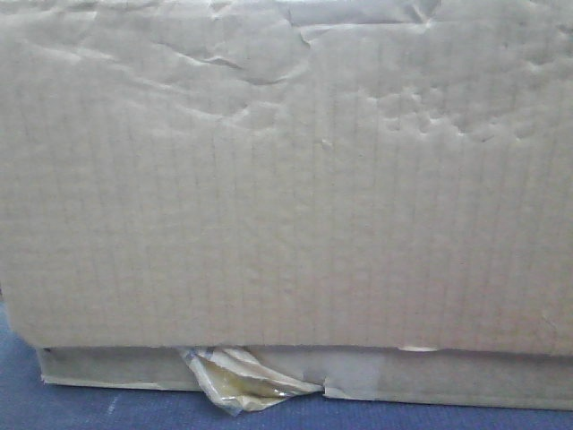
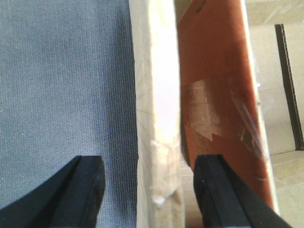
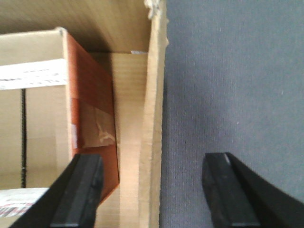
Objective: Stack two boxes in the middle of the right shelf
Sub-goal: 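Close both grippers on the side walls of the lower box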
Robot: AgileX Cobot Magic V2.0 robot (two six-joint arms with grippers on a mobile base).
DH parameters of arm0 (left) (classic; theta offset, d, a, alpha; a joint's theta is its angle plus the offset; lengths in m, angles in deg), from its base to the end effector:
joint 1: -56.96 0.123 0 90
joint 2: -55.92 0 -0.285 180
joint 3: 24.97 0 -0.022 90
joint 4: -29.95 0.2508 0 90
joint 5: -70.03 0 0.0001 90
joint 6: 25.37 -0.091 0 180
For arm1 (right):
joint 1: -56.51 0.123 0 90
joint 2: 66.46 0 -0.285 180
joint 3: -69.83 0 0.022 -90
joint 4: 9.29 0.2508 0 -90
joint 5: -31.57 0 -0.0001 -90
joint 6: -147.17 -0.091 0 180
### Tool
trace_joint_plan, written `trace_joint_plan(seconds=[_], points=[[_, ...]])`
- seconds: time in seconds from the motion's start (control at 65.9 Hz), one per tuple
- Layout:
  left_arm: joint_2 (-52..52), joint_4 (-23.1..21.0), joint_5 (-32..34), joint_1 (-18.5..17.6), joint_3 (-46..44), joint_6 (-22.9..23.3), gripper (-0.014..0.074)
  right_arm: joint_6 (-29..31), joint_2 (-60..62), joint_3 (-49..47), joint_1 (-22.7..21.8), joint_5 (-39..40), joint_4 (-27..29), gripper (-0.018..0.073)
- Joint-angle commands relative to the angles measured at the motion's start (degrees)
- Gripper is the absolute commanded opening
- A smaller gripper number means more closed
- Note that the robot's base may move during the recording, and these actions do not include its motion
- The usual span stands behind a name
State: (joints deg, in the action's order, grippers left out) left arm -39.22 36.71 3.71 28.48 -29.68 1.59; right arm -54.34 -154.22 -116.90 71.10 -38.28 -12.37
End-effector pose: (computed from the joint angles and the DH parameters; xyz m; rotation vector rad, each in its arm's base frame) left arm 0.2792 -0.1403 0.3439 0.0705 2.7254 -0.1186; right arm 0.2696 0.0654 0.3892 0.1521 2.6337 0.1430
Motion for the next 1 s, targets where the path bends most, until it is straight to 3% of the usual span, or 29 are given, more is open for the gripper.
trace_joint_plan(seconds=[0.0, 0.137, 0.364, 0.926, 0.987], points=[[0.11, 0.04, 1.06, -0.22, 0.01, 0.18, 0.0317, -0.82, -0.30, 1.64, 1.05, -0.11, -0.58, 0.0329], [0.11, 0.04, 1.40, -0.22, 0.01, 0.18, 0.0317, -1.57, -0.40, 5.32, 3.12, -0.11, -0.58, 0.0285], [0.11, 0.76, 1.40, -0.22, 0.01, 0.18, 0.0317, -2.17, -0.53, 8.74, 3.40, -0.11, -0.85, 0.0284], [0.11, 1.25, 3.08, -0.22, 0.01, 0.18, 0.0317, -2.17, -0.64, 8.80, 3.40, -0.11, -0.85, 0.0284], [0.11, 1.25, 3.08, -0.22, 0.01, 0.18, 0.0317, -2.17, -0.64, 8.80, 3.40, -0.11, -0.85, 0.0251]])
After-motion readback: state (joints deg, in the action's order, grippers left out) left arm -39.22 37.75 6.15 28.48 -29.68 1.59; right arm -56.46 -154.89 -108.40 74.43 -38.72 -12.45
